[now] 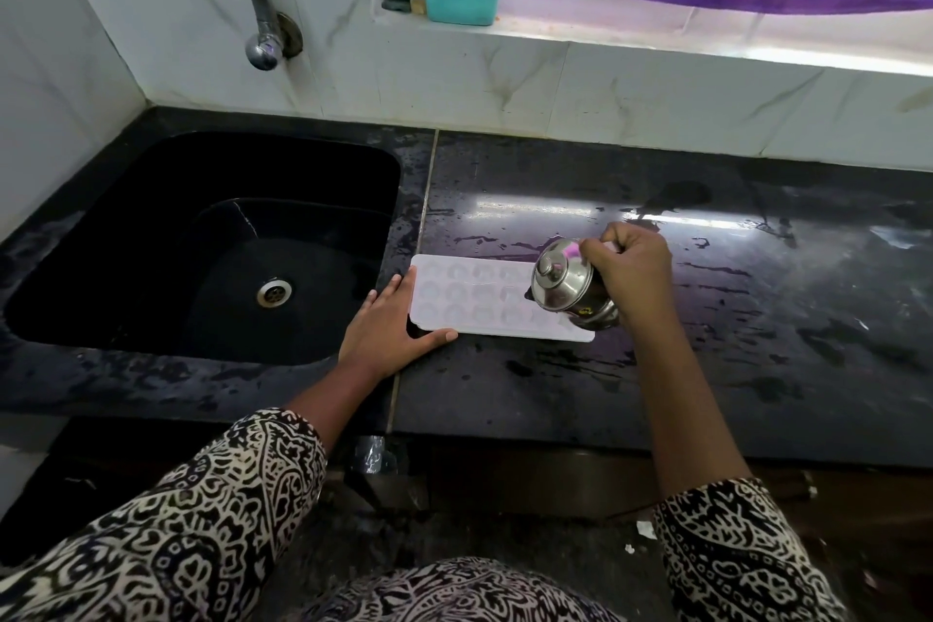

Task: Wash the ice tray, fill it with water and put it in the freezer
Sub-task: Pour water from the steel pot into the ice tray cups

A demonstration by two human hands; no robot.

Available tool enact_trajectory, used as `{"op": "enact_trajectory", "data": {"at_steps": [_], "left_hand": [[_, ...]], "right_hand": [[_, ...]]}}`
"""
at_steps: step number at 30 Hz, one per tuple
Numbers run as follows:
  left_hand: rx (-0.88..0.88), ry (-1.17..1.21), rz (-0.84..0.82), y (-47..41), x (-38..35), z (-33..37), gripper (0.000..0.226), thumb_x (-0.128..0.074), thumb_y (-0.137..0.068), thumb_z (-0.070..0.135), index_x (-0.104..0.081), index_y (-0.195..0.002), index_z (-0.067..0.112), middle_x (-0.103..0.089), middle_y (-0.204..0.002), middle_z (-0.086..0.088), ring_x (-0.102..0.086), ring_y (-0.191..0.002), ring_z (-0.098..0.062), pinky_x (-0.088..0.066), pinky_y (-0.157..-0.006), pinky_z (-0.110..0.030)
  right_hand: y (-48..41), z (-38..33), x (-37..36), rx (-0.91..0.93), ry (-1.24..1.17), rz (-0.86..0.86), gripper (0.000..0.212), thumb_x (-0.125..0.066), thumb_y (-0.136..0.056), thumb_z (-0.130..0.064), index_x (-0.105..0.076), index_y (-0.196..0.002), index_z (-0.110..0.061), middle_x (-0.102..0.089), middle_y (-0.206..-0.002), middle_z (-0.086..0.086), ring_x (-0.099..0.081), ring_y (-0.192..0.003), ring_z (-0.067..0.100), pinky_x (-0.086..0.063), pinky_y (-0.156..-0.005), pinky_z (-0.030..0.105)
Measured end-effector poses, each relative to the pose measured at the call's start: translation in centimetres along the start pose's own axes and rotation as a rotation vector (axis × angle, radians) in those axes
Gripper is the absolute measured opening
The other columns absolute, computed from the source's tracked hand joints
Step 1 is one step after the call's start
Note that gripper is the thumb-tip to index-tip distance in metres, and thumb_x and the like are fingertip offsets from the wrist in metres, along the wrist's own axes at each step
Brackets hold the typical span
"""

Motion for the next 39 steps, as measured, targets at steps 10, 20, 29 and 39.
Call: {"op": "enact_trajectory", "data": {"at_steps": [10,20,29,39], "left_hand": [[-0.01,0.006,0.014,0.0,0.1,0.0,0.118,-0.043,-0.067,0.088,-0.002,-0.156,0.022,-0.021,-0.162,-0.004,-0.012,-0.15,-0.013,-0.009,-0.122,-0.036],[-0.012,-0.001,0.007,0.0,0.2,0.1,0.126,-0.03,-0.059,0.094,-0.002,-0.157,0.021,-0.02,-0.162,-0.005,-0.012,-0.15,-0.013,-0.009,-0.122,-0.035],[-0.019,-0.004,0.009,0.0,0.0,0.0,0.124,-0.033,-0.061,0.093,-0.002,-0.157,0.02,-0.02,-0.162,-0.007,-0.011,-0.15,-0.012,-0.008,-0.121,-0.035],[-0.022,-0.016,0.006,0.0,-0.1,0.0,0.121,-0.034,-0.064,0.091,-0.001,-0.157,0.021,-0.019,-0.162,-0.004,-0.011,-0.15,-0.012,-0.008,-0.121,-0.035]], "right_hand": [[-0.3,0.9,0.7,-0.083,-0.111,0.03,0.033,-0.07,-0.071,-0.013,-0.044,-0.053,-0.017,-0.039,-0.052,-0.002,-0.036,-0.052,0.011,-0.035,-0.053,0.024],[0.2,3.7,4.3,-0.246,-0.408,0.173,0.034,-0.062,-0.077,0.0,-0.042,-0.054,-0.012,-0.042,-0.04,-0.011,-0.038,-0.042,0.004,-0.036,-0.045,0.016],[0.7,4.1,6.1,-0.18,-0.18,0.192,0.034,-0.065,-0.076,-0.006,-0.042,-0.052,-0.016,-0.042,-0.047,-0.005,-0.035,-0.043,0.006,-0.036,-0.043,0.015],[0.6,2.9,6.2,-0.102,-0.005,0.165,0.039,-0.068,-0.075,-0.01,-0.04,-0.05,-0.018,-0.037,-0.039,-0.012,-0.033,-0.041,0.004,-0.031,-0.045,0.019]]}}
Point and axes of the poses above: each hand's wrist, its own y-axis away from the middle knuckle, its own x-axis out of the back of the hand, z = x × y, the point moved 8 cm from there along -y, towards the middle knuckle
